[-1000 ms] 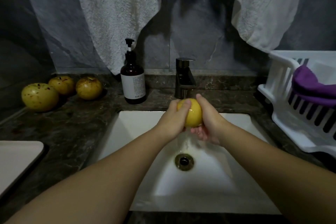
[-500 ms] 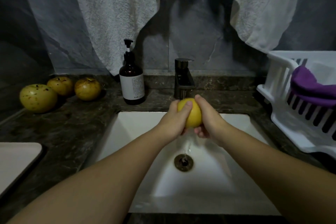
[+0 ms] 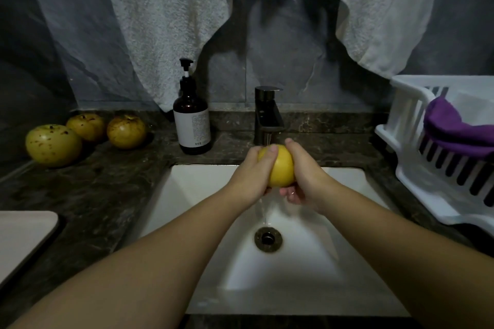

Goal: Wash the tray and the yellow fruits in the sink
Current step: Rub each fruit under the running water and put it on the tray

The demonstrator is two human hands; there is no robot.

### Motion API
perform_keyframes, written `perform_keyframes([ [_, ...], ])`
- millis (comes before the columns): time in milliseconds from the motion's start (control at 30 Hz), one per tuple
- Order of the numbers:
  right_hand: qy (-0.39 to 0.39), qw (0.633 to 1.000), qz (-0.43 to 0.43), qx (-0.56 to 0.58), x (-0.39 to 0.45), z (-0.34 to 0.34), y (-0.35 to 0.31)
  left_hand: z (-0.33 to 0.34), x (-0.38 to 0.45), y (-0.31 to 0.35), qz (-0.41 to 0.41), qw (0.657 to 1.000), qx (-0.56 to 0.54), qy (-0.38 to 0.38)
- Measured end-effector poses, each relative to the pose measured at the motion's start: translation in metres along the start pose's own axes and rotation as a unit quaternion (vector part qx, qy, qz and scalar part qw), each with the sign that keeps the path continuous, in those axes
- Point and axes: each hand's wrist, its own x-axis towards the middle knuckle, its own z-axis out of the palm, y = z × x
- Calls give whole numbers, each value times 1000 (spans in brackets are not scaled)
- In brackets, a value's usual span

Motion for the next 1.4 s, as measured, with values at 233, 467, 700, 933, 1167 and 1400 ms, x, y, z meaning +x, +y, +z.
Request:
perform_keyframes([
  [233,43,986,-134,-89,1,0,2,2,-2,0,-45,998,-16,-27],
  [467,42,992,-100,-67,1,-1,1,2,-4,1,-51,997,-44,-32],
  [700,29,995,-92,-33,2,-2,0,4,-3,3,-55,995,-76,-41],
  [933,14,997,-70,-29,3,3,2,1,-2,-1,-41,997,-56,-29],
  [1167,9,1000,-23,-8,6,0,2,5,0,-5,-42,999,-27,-12],
  [1400,-24,1000,-13,-2,6,3,3,2,0,-5,-20,1000,-10,6],
])
